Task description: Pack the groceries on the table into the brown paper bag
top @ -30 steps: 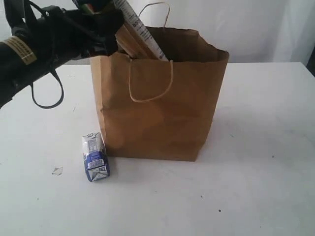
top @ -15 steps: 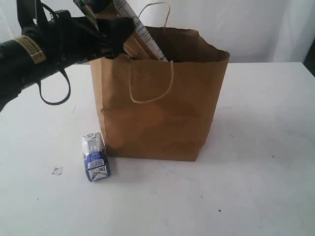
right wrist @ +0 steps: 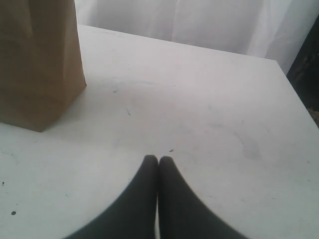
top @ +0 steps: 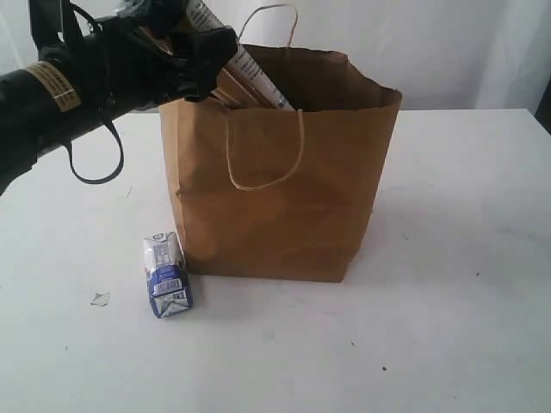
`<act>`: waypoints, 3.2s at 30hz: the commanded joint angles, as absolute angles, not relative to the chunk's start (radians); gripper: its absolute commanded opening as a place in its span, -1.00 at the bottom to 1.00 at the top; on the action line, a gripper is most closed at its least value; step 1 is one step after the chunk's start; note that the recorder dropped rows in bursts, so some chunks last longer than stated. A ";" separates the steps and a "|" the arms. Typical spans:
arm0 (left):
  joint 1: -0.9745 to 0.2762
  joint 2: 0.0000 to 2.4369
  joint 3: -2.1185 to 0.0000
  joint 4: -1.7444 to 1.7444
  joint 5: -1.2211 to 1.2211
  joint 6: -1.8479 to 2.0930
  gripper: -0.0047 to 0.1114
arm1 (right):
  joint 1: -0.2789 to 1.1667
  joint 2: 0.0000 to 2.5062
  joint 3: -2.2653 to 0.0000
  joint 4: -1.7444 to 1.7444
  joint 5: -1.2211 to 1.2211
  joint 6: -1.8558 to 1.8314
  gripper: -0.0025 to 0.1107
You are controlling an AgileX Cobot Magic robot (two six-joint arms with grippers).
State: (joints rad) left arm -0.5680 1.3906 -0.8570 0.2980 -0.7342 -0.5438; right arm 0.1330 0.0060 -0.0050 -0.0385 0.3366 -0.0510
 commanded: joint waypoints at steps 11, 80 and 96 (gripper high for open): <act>-0.571 1.385 -0.860 0.307 -0.707 -0.551 0.42 | 0.129 0.000 0.000 -0.042 0.334 -0.047 -0.96; -0.571 1.255 -0.719 0.293 -0.696 -0.566 0.42 | 0.129 0.000 0.000 -0.042 0.334 -0.047 -0.96; -0.571 1.219 -0.717 0.330 -0.611 -0.588 0.42 | 0.129 0.000 0.000 -0.042 0.334 -0.022 -0.96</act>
State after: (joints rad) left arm -0.5680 1.2465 -0.7193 0.3110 -0.6297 -0.5858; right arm 0.1330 0.0060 -0.0050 -0.0385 0.3366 -0.0264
